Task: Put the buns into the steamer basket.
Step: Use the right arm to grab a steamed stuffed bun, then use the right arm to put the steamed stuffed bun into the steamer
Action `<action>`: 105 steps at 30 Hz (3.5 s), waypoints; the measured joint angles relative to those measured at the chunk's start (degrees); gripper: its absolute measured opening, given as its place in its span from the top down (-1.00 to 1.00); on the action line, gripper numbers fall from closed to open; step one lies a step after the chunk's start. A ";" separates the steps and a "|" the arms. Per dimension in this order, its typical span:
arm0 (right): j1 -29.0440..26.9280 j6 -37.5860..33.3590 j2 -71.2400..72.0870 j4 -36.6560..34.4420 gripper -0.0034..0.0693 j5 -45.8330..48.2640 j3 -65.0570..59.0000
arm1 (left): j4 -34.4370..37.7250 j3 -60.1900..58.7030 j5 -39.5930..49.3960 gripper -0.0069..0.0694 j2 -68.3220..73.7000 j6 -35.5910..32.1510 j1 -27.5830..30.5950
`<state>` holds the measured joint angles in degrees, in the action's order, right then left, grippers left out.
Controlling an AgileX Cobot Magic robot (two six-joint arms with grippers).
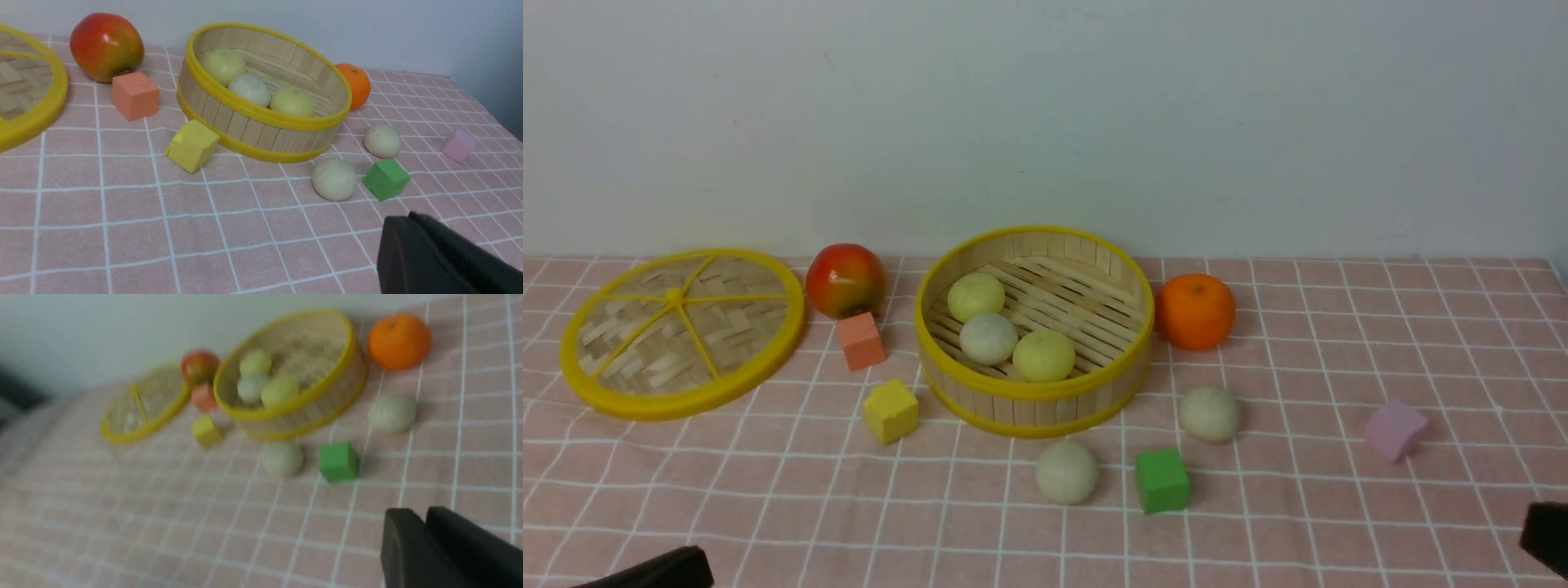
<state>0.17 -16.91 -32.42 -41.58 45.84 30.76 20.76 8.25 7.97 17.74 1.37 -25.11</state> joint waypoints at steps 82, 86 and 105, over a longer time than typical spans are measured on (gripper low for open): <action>39.51 24.70 -80.56 38.01 0.87 -0.82 57.91 | 0.19 0.00 1.11 0.72 -0.05 0.02 0.00; 37.75 24.66 -76.79 39.64 0.87 -2.65 60.57 | 0.19 0.00 1.11 0.72 -0.05 0.02 0.00; 29.89 24.47 -87.30 42.71 0.86 -15.87 63.19 | 0.19 0.00 1.14 0.72 -0.05 0.02 0.00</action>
<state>30.06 7.56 -119.72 1.13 29.97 93.95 20.95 8.25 9.10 17.69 1.39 -25.11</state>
